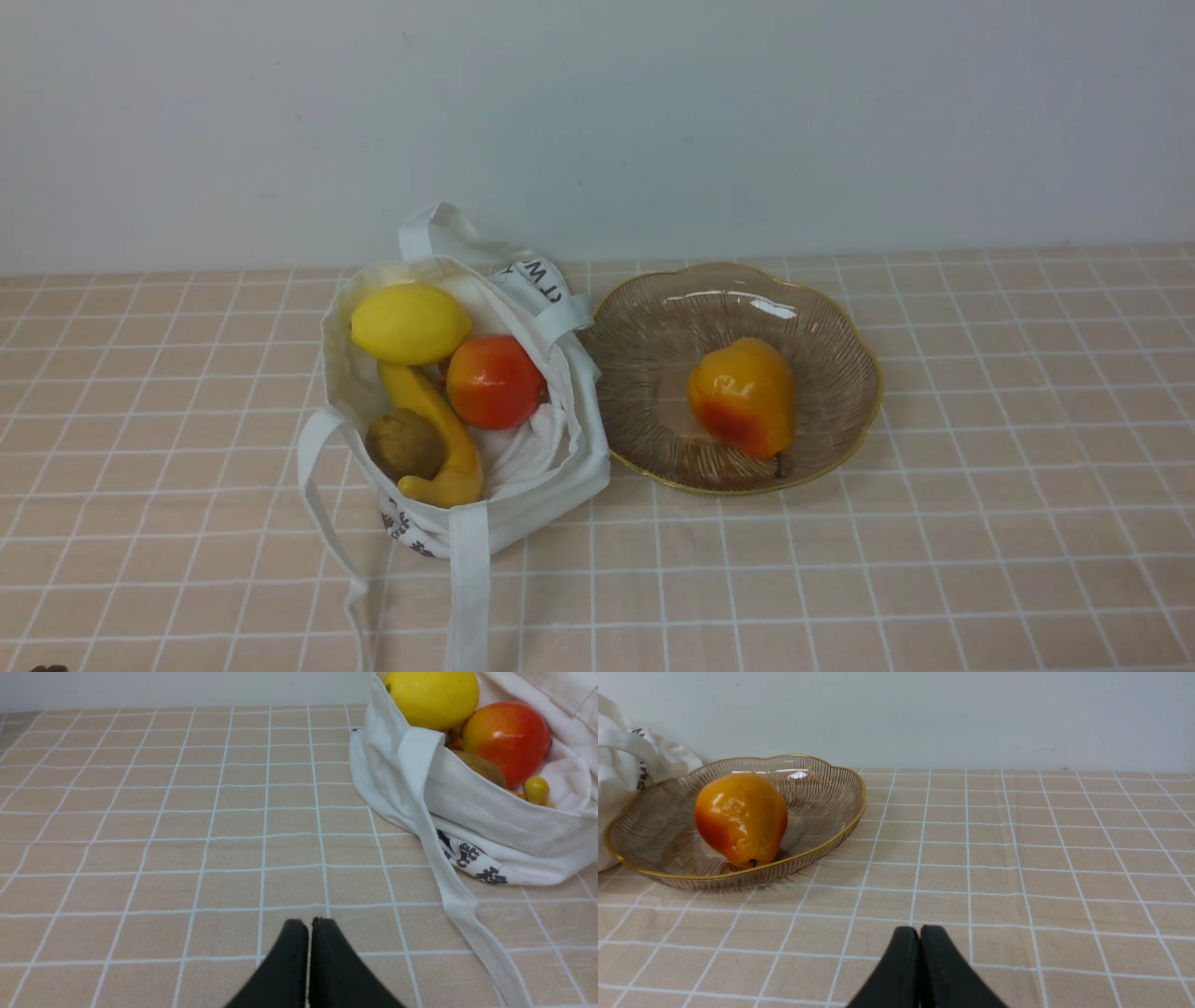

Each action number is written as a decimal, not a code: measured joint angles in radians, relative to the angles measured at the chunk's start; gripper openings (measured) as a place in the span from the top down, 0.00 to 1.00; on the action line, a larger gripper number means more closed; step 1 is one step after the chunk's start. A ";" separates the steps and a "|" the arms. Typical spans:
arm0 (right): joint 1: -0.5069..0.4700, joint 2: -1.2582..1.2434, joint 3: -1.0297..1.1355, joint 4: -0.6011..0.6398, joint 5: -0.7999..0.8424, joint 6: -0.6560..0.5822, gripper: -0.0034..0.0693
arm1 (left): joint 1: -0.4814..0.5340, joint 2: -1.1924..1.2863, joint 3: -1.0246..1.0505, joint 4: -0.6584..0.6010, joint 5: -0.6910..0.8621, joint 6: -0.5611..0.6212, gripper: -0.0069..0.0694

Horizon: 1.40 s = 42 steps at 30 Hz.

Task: Take the fruit out of the bag on the brown coffee tablecloth and place them on the plate.
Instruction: 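Reach into the cloth bag and grasp the kiwi with the left gripper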

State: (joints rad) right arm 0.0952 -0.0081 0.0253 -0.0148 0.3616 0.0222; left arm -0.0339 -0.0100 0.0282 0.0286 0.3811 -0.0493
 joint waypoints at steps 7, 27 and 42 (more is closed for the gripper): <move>0.000 0.000 0.000 0.000 0.000 0.000 0.97 | 0.000 0.000 0.000 0.000 0.001 0.000 0.92; 0.000 0.000 0.000 0.000 0.000 0.000 0.97 | 0.000 0.000 0.000 -0.563 0.002 -0.297 0.92; 0.000 0.000 0.000 0.000 0.000 0.000 0.97 | 0.000 0.035 -0.322 -0.985 -0.116 -0.081 0.92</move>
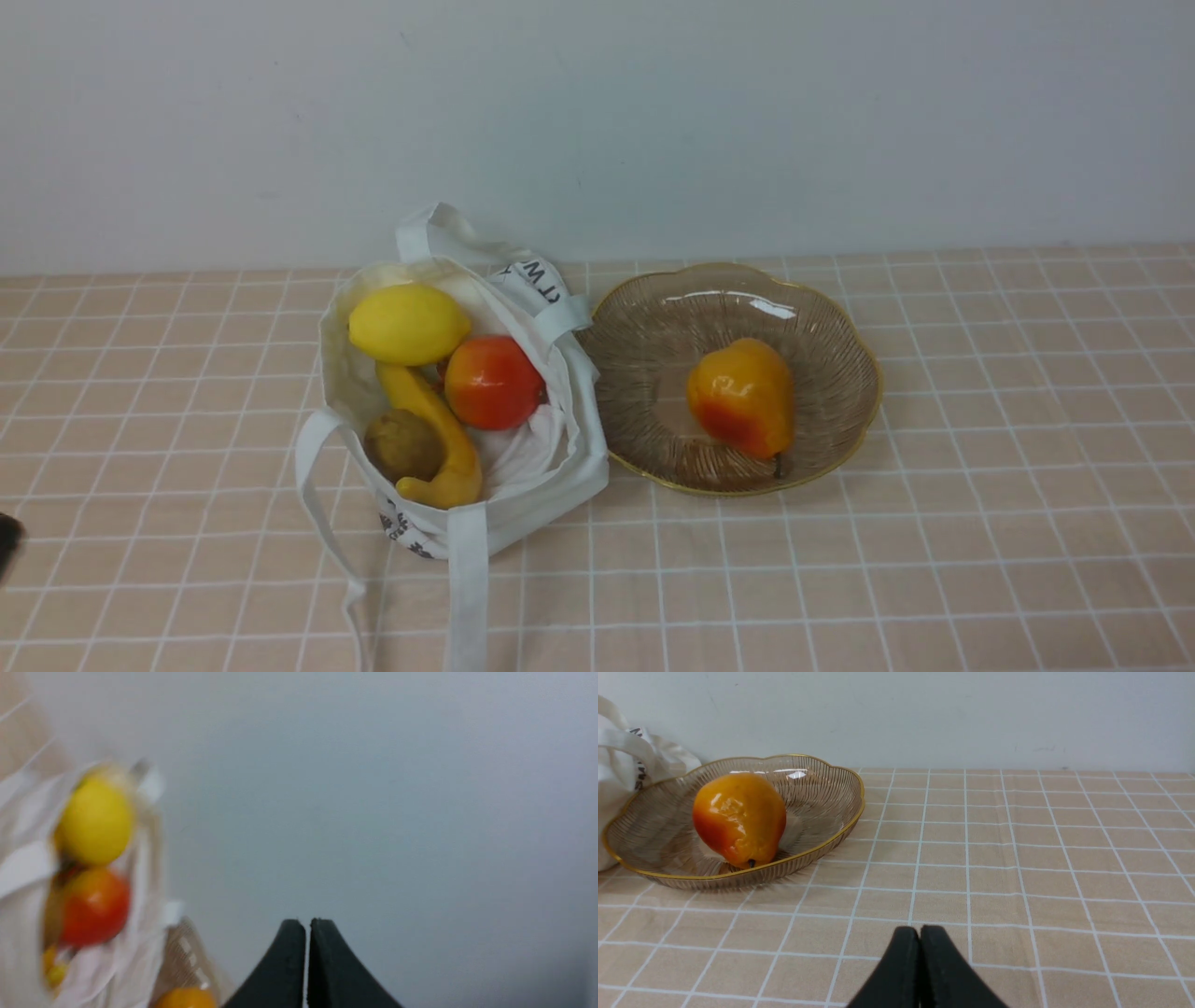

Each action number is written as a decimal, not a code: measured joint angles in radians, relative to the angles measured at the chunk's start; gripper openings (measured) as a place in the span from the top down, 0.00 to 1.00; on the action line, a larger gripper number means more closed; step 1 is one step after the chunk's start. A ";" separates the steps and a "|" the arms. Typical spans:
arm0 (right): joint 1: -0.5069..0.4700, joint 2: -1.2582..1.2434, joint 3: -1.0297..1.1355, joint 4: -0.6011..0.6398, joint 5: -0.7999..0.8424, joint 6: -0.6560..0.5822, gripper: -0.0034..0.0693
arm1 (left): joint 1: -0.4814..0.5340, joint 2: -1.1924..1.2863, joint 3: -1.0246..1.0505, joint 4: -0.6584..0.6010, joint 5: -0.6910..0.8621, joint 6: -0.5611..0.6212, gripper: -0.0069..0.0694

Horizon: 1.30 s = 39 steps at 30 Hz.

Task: Take the fruit out of the bag on the brown coffee tablecloth and place them on the plate.
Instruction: 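Reach into the cloth bag and grasp the kiwi with the left gripper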

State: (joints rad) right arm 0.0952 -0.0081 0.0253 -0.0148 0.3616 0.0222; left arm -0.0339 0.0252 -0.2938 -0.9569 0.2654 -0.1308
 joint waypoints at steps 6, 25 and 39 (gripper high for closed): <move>0.000 0.000 0.000 0.000 0.000 0.000 0.97 | 0.000 0.284 -0.213 0.027 0.206 0.301 0.92; 0.000 0.000 0.000 0.000 0.000 0.000 0.97 | -0.052 1.456 -0.893 0.459 0.856 0.370 0.92; 0.000 0.000 0.000 0.000 0.000 0.000 0.97 | -0.257 1.758 -1.122 0.873 0.845 0.070 0.75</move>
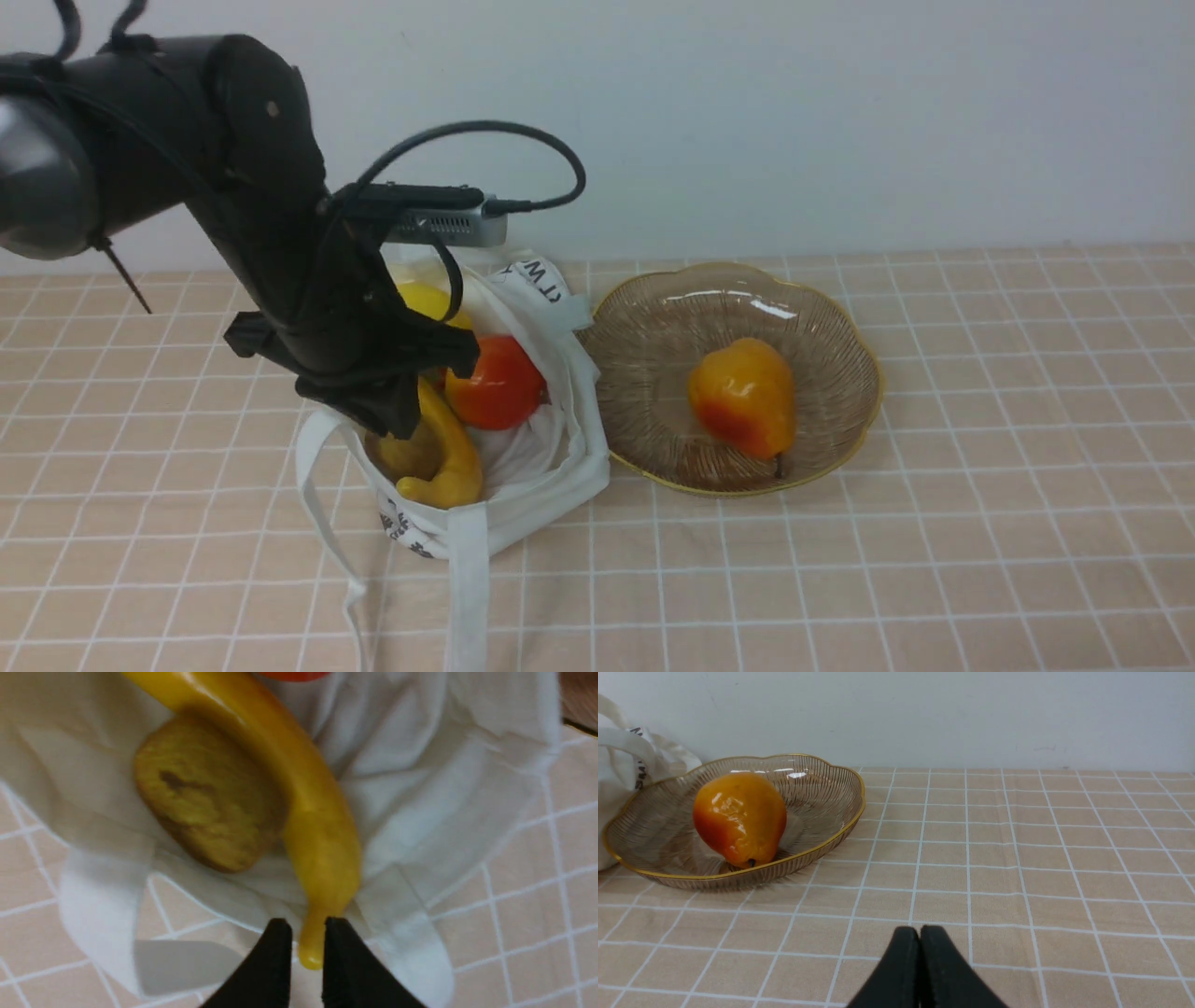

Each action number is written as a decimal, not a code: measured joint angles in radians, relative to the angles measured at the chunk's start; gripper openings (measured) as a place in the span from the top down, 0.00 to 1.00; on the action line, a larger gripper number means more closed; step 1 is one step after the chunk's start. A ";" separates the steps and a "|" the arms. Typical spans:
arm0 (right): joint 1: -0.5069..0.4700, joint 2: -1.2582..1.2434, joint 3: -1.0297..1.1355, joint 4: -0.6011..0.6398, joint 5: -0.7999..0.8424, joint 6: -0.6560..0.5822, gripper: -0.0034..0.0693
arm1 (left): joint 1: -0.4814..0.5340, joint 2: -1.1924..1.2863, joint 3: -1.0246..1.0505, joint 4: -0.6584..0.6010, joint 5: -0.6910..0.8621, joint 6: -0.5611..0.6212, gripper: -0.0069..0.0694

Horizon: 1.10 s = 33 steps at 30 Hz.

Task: Take the fruit out of the bag on the brown coffee tablecloth and place them on the plate.
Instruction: 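Reach into the cloth bag and grasp the kiwi with the left gripper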

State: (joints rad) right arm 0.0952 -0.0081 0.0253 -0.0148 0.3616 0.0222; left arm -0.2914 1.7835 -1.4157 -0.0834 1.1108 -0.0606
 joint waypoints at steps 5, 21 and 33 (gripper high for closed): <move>0.000 0.000 0.000 0.000 0.000 0.000 0.97 | 0.000 0.049 -0.001 0.120 -0.067 -0.069 0.55; 0.000 0.000 0.000 0.000 0.000 0.000 0.97 | -0.001 0.136 -0.004 0.096 -0.136 -0.099 0.25; 0.000 0.000 0.000 0.000 0.000 0.000 0.97 | -0.001 0.201 -0.010 0.093 -0.151 -0.105 0.31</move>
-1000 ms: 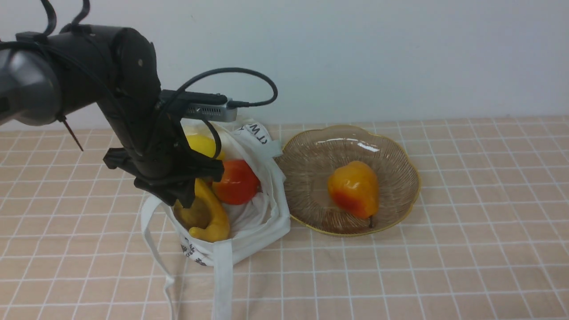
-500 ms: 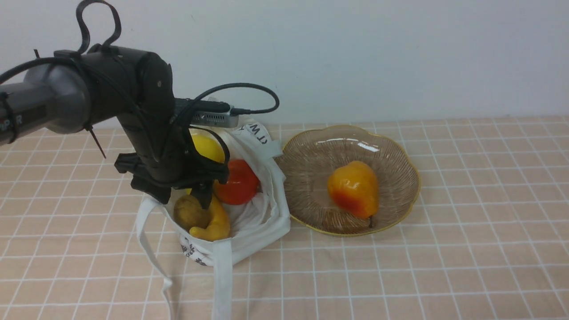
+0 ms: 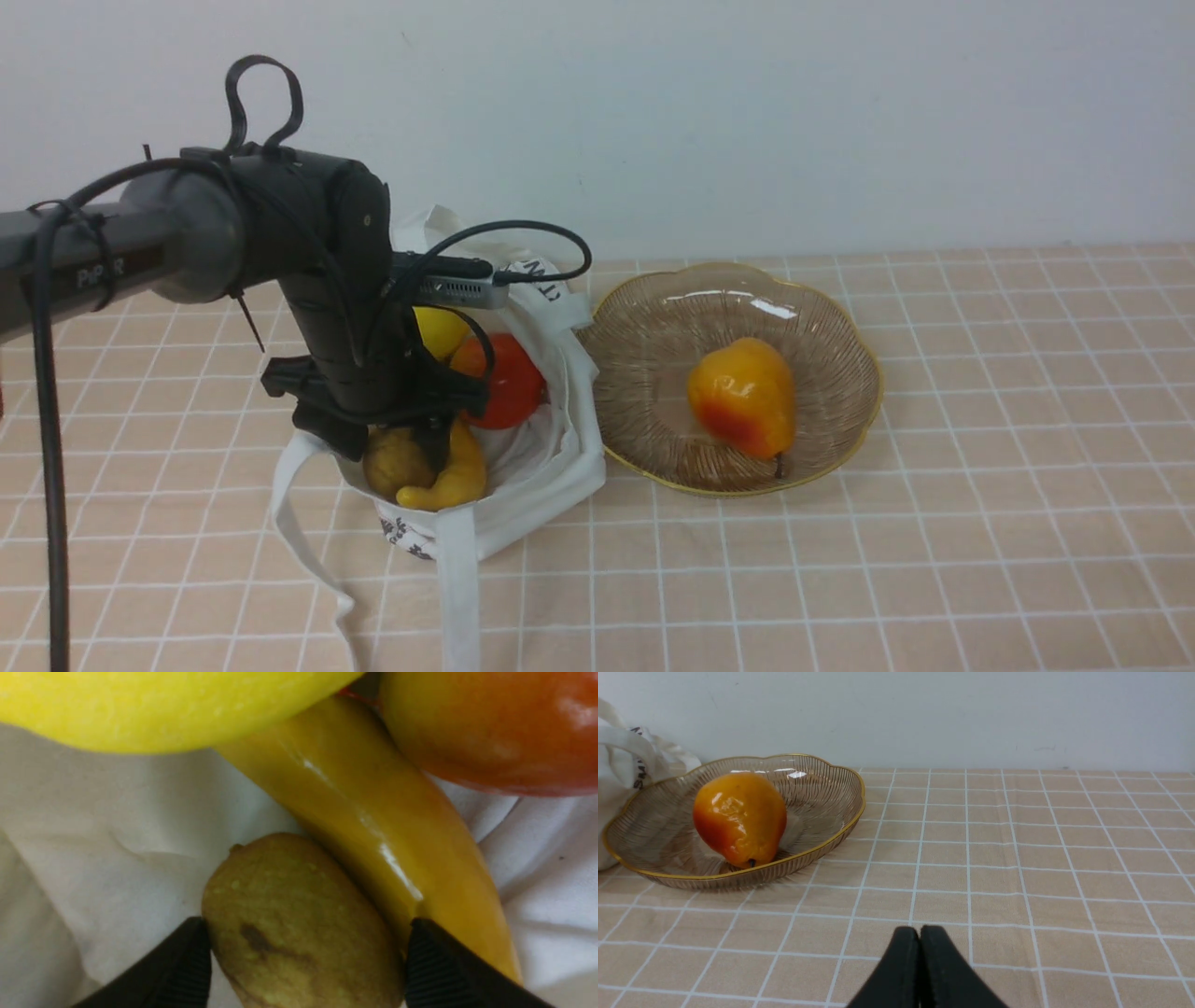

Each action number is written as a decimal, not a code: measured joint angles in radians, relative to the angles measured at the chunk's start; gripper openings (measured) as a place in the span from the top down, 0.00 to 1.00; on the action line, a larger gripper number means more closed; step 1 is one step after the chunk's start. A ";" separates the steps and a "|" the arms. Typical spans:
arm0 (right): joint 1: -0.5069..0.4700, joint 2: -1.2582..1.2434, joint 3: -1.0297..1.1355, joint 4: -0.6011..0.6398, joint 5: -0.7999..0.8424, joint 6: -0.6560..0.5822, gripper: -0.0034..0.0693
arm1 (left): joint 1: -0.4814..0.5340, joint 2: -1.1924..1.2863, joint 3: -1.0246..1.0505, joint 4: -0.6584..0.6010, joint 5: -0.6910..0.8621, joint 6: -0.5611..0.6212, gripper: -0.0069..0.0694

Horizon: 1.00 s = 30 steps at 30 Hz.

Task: Take the fruit out of the bag on the brown coffee tablecloth and place them on the plate.
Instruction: 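Reach into the cloth bag and grasp the kiwi with the left gripper, then move the kiwi from the bag and put it on the plate with the left gripper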

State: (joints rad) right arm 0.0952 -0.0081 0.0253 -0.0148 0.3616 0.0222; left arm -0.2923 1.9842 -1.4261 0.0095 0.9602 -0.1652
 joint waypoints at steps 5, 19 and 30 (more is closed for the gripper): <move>0.000 0.000 0.000 0.000 0.000 0.000 0.97 | 0.000 -0.004 -0.002 0.001 0.010 0.000 0.33; 0.000 0.000 0.000 0.000 0.000 0.000 0.97 | -0.015 -0.295 -0.072 -0.141 0.080 0.000 0.33; 0.000 0.000 0.000 0.000 0.000 0.000 0.97 | -0.224 -0.125 -0.072 -0.334 -0.346 -0.043 0.33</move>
State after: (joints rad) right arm 0.0952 -0.0081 0.0253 -0.0148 0.3616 0.0222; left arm -0.5164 1.8591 -1.4983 -0.3242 0.6145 -0.2078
